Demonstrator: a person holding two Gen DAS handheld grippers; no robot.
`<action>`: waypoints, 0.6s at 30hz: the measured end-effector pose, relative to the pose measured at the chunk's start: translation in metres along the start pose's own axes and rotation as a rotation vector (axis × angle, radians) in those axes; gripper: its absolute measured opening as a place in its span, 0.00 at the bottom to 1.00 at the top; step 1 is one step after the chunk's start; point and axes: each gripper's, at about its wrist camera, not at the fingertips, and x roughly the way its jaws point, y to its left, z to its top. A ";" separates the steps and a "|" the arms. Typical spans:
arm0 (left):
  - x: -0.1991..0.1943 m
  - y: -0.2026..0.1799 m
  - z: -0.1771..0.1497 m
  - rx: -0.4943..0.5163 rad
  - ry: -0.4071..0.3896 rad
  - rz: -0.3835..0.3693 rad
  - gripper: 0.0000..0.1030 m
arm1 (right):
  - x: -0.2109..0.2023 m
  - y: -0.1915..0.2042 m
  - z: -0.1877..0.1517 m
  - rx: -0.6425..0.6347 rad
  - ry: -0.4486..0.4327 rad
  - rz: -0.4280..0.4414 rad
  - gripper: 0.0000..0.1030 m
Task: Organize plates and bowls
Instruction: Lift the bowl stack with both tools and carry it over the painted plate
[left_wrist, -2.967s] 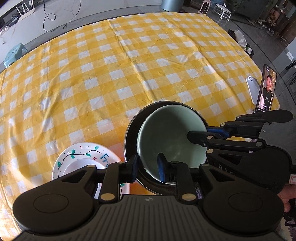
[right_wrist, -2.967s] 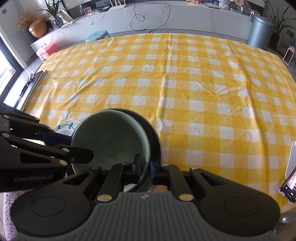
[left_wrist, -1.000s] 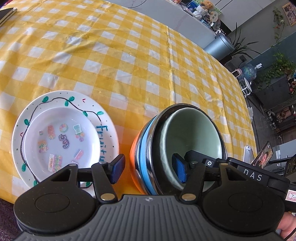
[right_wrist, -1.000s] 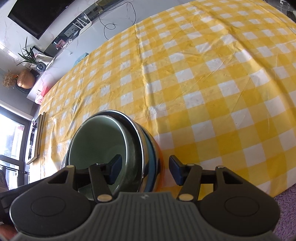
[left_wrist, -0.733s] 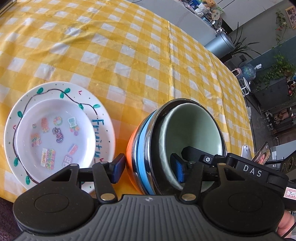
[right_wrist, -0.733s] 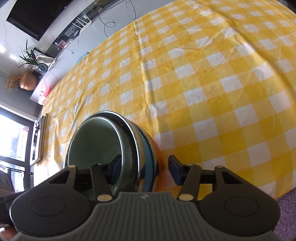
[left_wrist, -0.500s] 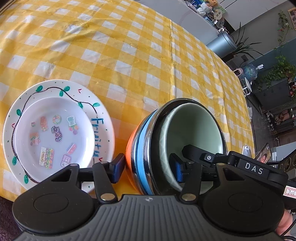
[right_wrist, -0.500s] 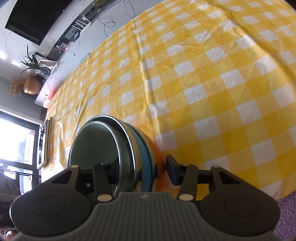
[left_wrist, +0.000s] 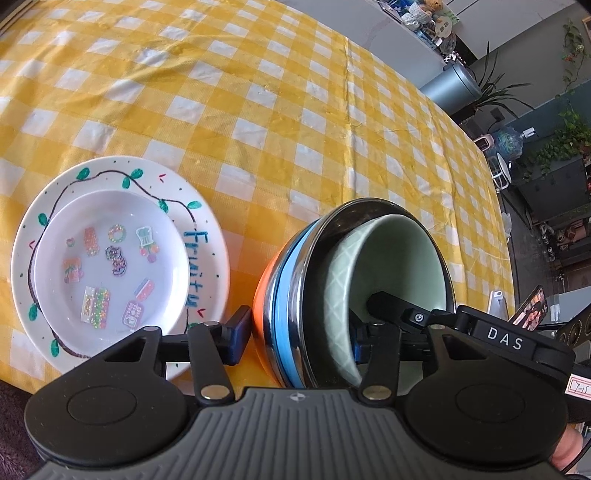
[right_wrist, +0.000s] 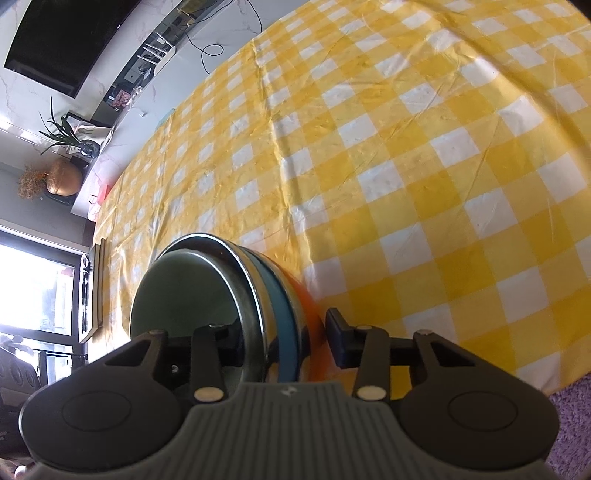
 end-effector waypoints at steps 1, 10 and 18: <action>-0.001 0.001 -0.001 -0.004 -0.002 -0.004 0.55 | -0.001 0.002 -0.001 -0.003 -0.003 -0.005 0.39; -0.035 0.011 0.002 -0.020 -0.073 -0.029 0.55 | -0.014 0.033 -0.005 -0.059 -0.041 -0.001 0.39; -0.074 0.050 0.007 -0.097 -0.161 0.009 0.55 | 0.002 0.085 -0.014 -0.138 -0.013 0.052 0.38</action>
